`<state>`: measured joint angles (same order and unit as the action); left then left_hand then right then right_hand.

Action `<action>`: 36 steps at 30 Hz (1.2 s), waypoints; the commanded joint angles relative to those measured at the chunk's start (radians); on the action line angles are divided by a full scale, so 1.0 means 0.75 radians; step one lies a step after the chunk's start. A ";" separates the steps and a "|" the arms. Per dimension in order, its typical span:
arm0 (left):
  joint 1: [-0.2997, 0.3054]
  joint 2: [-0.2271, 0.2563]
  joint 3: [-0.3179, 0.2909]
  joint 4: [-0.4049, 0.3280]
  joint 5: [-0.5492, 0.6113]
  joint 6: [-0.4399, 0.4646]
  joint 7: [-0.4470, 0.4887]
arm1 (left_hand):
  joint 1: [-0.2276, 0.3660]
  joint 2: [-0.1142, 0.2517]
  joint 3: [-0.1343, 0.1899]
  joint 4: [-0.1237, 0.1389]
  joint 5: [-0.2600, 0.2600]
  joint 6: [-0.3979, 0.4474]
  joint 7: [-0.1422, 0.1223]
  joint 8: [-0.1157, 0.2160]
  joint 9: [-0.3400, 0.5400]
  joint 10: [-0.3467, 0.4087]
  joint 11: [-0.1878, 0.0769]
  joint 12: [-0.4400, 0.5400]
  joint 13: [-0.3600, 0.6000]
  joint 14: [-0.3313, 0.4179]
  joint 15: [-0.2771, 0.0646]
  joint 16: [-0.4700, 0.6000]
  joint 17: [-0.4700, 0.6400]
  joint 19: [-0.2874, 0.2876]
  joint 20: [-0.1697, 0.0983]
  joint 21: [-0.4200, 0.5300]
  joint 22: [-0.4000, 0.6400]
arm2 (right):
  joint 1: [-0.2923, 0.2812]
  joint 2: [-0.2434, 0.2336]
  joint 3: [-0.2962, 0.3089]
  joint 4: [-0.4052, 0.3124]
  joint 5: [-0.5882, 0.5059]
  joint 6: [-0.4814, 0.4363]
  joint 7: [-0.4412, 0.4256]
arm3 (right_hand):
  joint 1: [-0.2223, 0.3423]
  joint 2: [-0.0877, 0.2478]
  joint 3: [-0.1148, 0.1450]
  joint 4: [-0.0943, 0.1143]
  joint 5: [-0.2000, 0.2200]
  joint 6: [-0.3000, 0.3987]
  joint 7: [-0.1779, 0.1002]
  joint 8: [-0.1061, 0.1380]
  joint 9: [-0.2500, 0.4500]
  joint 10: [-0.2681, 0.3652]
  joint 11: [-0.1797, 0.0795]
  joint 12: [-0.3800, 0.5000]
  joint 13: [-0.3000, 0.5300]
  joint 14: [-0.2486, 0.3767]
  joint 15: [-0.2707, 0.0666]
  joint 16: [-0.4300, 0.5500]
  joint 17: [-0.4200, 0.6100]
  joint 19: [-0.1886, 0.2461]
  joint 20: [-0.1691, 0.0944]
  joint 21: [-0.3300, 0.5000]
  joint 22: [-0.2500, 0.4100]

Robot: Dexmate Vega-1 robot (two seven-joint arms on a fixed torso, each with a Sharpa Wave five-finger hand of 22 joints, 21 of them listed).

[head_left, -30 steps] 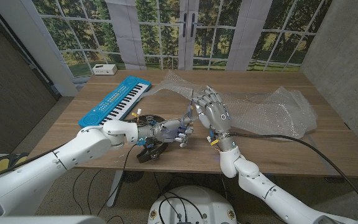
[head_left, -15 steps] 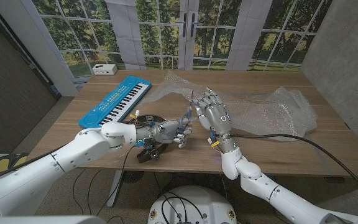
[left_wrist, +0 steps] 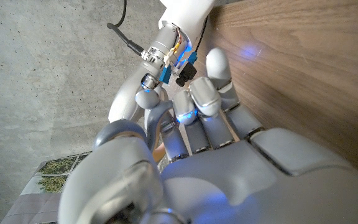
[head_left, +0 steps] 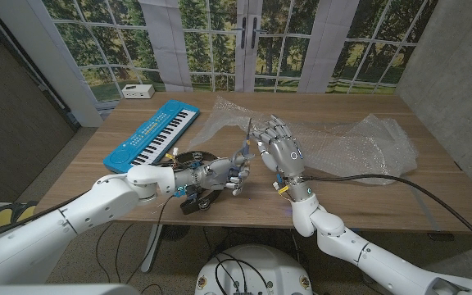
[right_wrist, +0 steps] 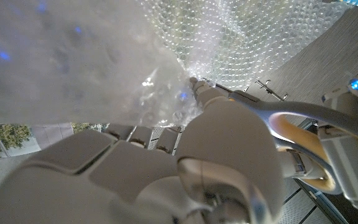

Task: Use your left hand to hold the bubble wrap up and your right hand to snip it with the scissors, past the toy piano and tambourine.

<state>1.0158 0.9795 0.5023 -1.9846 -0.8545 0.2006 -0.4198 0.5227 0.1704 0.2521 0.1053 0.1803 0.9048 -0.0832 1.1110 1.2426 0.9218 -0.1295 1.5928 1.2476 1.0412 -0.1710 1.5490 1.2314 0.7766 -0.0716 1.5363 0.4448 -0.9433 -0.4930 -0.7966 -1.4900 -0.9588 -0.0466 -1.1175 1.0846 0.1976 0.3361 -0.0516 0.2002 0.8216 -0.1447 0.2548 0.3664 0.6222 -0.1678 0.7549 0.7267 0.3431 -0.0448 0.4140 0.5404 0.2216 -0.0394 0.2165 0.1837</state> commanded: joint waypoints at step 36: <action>0.001 0.025 0.009 -0.005 0.037 -0.009 -0.030 | -0.459 -0.493 0.176 0.041 0.027 0.040 -0.017 0.632 0.007 0.056 -0.073 -0.007 0.003 0.054 -0.041 0.028 0.010 0.061 -0.039 -0.015 -0.066 | 0.055 0.019 -0.057 -0.005 0.083 -0.090 0.001 | 0.004 -0.008 0.011 0.015 0.000 -0.022 -0.002 0.004 0.048 0.000 -0.013 0.026 0.025 0.018 -0.256 -0.023 0.037 -0.006 -0.062 0.008 0.004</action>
<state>1.0455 1.0002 0.4908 -1.9992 -0.8435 0.1772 -0.4176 0.1871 -0.1919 0.3894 0.1378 0.1970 0.9374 -0.0985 1.1689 1.2456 0.9333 -0.1412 1.5861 1.2476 1.0812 -0.1893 1.5647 1.2339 0.8180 -0.0949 1.5296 0.3922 -0.9112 -0.4895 -0.8377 -1.4983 -0.9149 -0.1044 -1.1170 1.0846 0.1975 0.3398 -0.0480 0.2002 0.8121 -0.1435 0.2550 0.3976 0.6190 -0.1711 0.7674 0.7454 0.3503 -0.0411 0.4026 0.5634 0.2216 -0.0394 0.2165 0.1837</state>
